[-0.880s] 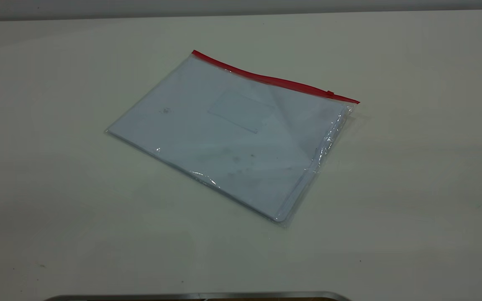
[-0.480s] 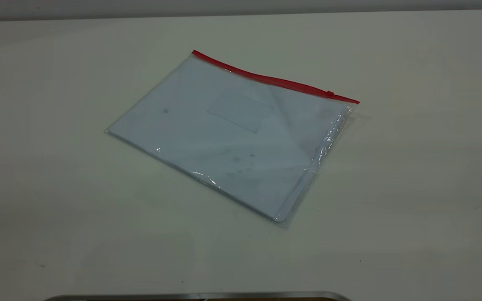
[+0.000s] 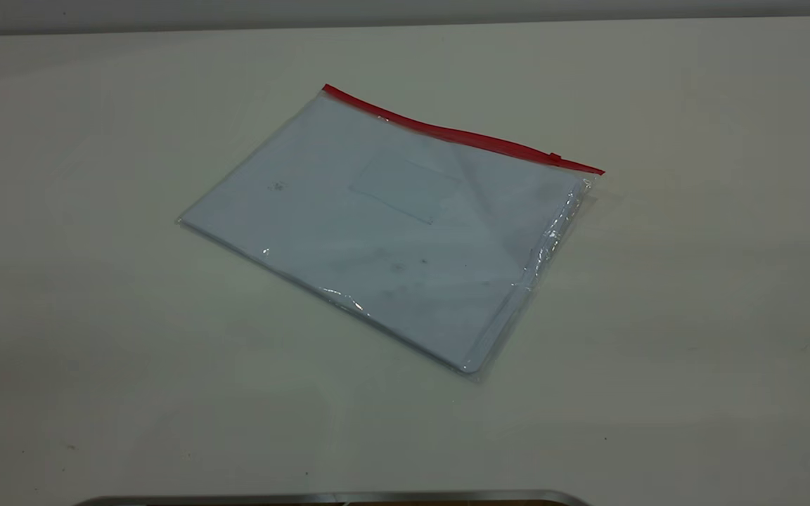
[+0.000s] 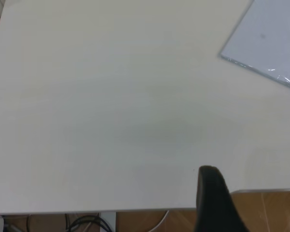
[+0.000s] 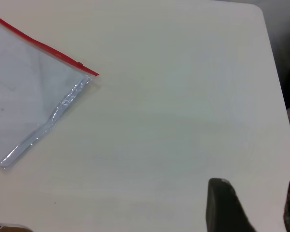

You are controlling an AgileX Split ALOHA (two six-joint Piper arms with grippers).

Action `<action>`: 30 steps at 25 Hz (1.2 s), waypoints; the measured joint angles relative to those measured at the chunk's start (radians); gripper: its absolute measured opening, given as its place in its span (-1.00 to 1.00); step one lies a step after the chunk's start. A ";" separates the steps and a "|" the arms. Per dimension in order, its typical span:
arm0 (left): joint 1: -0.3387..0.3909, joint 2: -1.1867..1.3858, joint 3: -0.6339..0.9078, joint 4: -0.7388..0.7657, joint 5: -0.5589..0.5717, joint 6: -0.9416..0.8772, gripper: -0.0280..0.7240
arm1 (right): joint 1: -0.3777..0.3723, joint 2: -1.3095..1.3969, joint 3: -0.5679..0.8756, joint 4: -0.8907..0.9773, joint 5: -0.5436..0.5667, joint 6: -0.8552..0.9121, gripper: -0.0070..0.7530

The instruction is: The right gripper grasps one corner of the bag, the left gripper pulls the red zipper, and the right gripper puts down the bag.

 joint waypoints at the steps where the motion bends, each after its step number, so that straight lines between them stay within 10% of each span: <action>1: 0.000 0.000 0.000 0.000 0.000 0.000 0.35 | 0.000 0.000 0.000 0.000 0.000 0.000 -0.09; 30: 0.000 0.023 -0.034 -0.089 -0.060 -0.002 0.35 | 0.000 0.031 0.000 0.165 -0.019 -0.027 -0.02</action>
